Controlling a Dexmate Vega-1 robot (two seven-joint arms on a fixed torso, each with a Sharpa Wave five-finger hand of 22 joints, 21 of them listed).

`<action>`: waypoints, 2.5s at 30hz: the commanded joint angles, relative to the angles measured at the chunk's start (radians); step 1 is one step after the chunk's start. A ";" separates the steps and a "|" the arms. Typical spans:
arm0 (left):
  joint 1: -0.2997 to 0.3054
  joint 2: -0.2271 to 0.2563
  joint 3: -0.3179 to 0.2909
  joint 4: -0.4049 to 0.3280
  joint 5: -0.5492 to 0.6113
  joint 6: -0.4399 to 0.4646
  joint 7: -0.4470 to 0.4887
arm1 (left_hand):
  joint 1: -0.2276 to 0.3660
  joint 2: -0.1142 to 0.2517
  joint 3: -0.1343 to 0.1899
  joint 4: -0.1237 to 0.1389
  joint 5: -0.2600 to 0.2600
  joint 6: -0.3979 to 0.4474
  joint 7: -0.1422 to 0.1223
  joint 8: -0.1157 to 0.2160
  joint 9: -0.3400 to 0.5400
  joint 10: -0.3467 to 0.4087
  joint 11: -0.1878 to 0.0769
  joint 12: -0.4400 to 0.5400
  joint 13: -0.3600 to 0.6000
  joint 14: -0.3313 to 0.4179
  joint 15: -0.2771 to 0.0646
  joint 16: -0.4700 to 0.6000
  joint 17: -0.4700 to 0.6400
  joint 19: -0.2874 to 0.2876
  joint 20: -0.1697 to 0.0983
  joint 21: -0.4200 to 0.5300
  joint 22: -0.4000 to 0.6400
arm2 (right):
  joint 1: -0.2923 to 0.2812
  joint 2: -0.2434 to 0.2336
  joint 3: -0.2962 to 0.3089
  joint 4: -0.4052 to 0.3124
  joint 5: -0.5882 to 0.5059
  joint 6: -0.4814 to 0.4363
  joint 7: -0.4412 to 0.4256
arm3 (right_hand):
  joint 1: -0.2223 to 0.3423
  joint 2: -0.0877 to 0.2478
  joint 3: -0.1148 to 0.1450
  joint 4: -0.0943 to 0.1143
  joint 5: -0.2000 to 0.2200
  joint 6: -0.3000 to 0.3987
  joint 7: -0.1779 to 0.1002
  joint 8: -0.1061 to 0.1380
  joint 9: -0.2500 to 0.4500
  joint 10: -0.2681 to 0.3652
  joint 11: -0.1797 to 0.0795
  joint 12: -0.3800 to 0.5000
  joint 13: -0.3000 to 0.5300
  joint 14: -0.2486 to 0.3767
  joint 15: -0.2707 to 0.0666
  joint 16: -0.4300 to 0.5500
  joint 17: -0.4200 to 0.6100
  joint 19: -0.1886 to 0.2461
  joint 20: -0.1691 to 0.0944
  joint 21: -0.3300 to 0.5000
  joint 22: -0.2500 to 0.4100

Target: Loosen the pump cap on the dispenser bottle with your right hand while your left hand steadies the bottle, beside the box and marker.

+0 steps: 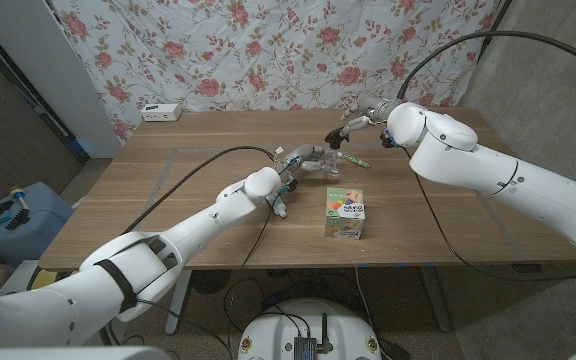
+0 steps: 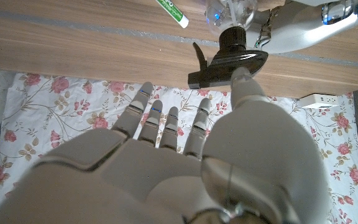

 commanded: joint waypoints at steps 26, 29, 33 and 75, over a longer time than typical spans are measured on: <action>0.003 0.003 0.002 -0.014 0.005 0.016 0.008 | -0.051 0.127 0.065 0.058 0.004 0.070 -0.013 0.001 0.005 0.061 -0.046 0.004 0.180 0.024 -0.093 0.004 0.002 -0.003 -0.089 0.000 0.002 | -0.038 -0.002 0.007 -0.091 0.112 -0.166 -0.191 | -0.269 -0.027 -0.107 0.101 0.006 0.112 0.088 0.044 0.006 0.049 0.046 0.017 0.004 0.048 0.020 0.017 0.010 0.045 0.009 0.010 0.003; 0.000 0.001 0.003 -0.008 0.005 0.013 0.006 | -0.052 0.127 0.065 0.058 0.004 0.070 -0.014 0.001 0.005 0.061 -0.050 0.004 0.180 0.024 -0.093 0.004 0.002 -0.003 -0.089 0.000 0.002 | -0.033 0.002 0.002 -0.091 0.127 -0.180 -0.203 | -0.281 -0.029 -0.112 0.105 0.007 0.128 0.087 0.049 0.006 0.055 0.050 0.018 0.004 0.052 0.022 0.017 0.010 0.049 0.010 0.010 0.003; -0.004 -0.002 0.004 -0.003 0.007 0.010 0.006 | -0.052 0.127 0.066 0.058 0.004 0.069 -0.013 0.000 0.005 0.062 -0.049 0.004 0.181 0.023 -0.092 0.004 0.001 -0.003 -0.088 0.000 0.002 | -0.011 0.006 -0.021 -0.088 0.142 -0.208 -0.213 | -0.298 -0.032 -0.119 0.110 0.009 0.151 0.093 0.056 0.006 0.062 0.057 0.019 0.004 0.055 0.022 0.017 0.009 0.054 0.010 0.010 0.003; -0.010 -0.003 0.010 -0.008 0.013 0.017 -0.001 | -0.053 0.129 0.066 0.058 0.003 0.069 -0.012 -0.003 0.005 0.062 -0.046 -0.002 0.186 0.020 -0.094 0.004 0.003 -0.004 -0.085 0.001 0.002 | 0.160 0.048 -0.175 -0.026 0.310 -0.301 -0.315 | -0.401 -0.056 -0.167 0.146 0.025 0.208 0.119 0.062 0.001 0.083 0.082 0.017 0.003 0.079 0.037 0.018 0.010 0.073 0.009 0.008 0.003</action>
